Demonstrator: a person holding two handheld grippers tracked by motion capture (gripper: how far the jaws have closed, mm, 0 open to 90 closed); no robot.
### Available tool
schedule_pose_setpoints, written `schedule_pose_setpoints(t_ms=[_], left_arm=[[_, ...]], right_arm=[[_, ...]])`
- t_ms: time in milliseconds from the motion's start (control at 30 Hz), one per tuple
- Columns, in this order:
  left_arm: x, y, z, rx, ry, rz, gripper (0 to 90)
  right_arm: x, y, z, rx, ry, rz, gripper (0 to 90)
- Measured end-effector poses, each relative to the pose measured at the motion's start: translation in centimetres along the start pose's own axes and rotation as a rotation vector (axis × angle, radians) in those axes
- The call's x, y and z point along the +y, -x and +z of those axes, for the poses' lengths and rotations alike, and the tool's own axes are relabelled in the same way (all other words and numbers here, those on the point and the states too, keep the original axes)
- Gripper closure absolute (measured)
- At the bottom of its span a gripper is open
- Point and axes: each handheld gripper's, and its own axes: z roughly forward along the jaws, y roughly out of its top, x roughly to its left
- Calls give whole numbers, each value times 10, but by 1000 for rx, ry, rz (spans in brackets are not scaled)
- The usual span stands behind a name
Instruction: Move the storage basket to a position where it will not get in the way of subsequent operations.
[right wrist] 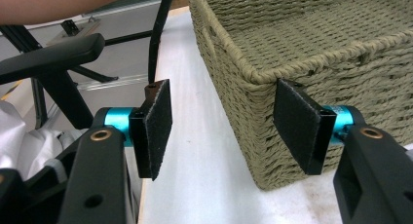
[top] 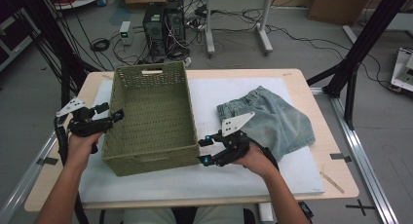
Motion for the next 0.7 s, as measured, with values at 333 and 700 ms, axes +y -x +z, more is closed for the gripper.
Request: schedule_pose_setpoints(t_ms=[333,700], left_arm=[[-8,7,-22,-20,11,29,205],[-16,8,-21,-82,-31,15,218]], right_arm=[[6,12,-4,-472,51,81,239],[9,27,11,-468,41,96,364]])
